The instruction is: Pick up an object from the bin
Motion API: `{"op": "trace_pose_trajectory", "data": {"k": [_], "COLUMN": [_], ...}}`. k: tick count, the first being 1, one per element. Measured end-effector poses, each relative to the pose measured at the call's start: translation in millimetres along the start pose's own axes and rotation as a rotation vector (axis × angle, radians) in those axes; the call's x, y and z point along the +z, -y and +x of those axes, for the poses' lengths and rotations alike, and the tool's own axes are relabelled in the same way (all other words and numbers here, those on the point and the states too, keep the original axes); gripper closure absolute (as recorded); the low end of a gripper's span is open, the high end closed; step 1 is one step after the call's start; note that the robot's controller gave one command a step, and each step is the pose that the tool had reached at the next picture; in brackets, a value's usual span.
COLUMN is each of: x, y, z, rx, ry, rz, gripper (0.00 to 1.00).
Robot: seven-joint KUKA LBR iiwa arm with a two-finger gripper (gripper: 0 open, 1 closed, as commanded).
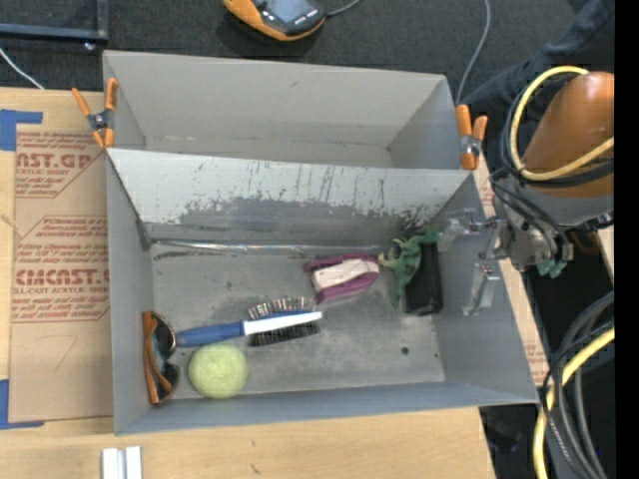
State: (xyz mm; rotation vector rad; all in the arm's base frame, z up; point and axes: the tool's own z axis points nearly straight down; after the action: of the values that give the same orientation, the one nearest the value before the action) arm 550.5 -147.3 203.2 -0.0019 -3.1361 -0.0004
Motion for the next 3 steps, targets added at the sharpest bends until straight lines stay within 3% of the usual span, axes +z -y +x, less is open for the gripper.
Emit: {"op": "trace_pose_trajectory", "data": {"k": [1,2,3], "x": [-4.7,70.8,63.2], "y": [-0.8,-47.4,-59.6], "z": [-1.8,17.5,-4.9], "rx": [-0.002,-0.156,-0.109], "ry": [0.008,0.005,0.007], "rz": [0.002,0.001,0.000], "gripper": [0.00,0.00,0.00]}}
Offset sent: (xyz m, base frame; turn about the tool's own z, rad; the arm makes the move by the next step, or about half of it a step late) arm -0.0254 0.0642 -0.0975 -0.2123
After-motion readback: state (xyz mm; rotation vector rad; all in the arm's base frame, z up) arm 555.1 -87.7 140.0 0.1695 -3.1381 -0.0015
